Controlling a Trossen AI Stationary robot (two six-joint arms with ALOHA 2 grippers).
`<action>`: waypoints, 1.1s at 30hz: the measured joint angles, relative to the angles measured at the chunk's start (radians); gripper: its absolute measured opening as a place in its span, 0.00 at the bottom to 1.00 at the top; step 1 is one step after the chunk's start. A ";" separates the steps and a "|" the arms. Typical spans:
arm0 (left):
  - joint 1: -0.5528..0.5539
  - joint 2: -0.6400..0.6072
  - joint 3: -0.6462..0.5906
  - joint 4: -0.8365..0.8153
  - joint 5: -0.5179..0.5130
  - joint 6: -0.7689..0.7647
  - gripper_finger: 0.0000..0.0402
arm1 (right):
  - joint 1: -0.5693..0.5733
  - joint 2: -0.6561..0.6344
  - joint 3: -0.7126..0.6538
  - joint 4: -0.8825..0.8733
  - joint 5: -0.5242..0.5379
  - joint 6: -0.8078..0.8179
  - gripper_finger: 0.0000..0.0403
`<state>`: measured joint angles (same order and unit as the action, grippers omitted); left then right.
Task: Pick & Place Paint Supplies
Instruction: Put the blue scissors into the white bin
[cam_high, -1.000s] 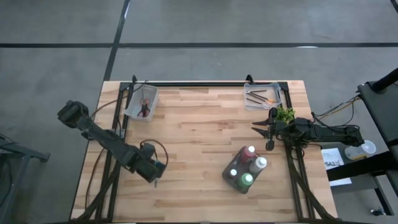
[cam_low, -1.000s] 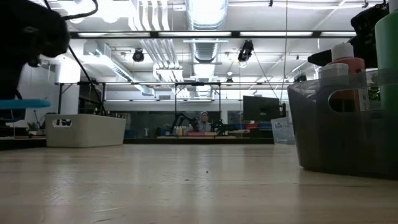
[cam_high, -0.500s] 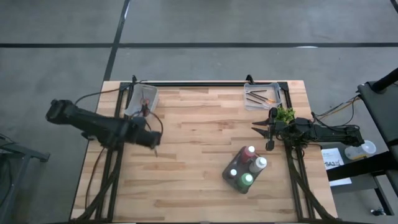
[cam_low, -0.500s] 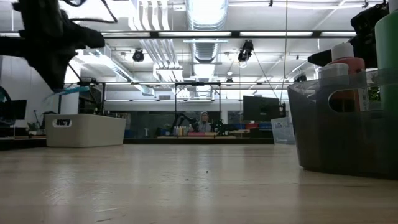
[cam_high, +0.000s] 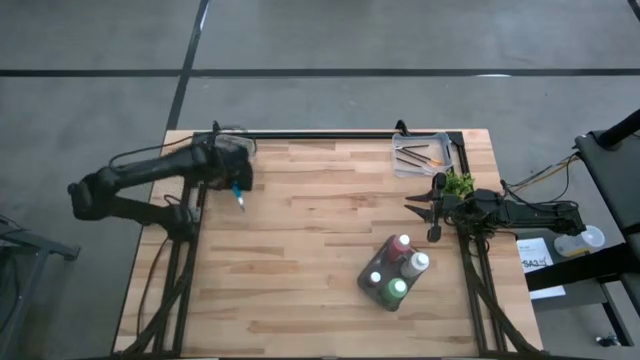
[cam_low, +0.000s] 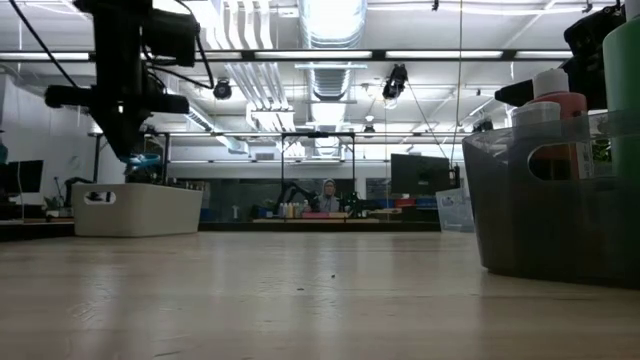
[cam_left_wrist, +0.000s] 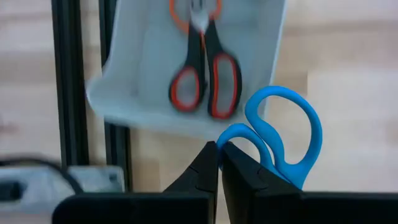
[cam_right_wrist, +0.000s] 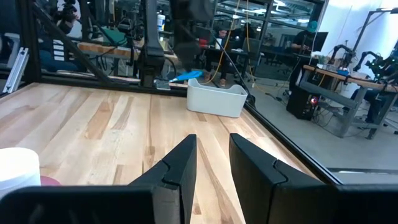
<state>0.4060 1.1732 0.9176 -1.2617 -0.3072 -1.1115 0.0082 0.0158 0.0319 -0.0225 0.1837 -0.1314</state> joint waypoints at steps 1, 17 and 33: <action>0.046 0.000 0.007 0.015 0.000 0.047 0.04 | 0.000 0.000 0.000 0.000 0.000 0.000 0.22; 0.444 0.035 0.075 0.241 -0.050 0.615 0.04 | 0.000 0.000 0.000 0.000 0.000 0.000 0.22; 0.478 0.264 0.073 0.268 -0.105 0.666 0.04 | 0.000 0.000 0.000 0.000 0.000 0.000 0.22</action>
<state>0.8837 1.4368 0.9909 -0.9936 -0.4118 -0.4458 0.0082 0.0154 0.0319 -0.0223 0.1837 -0.1314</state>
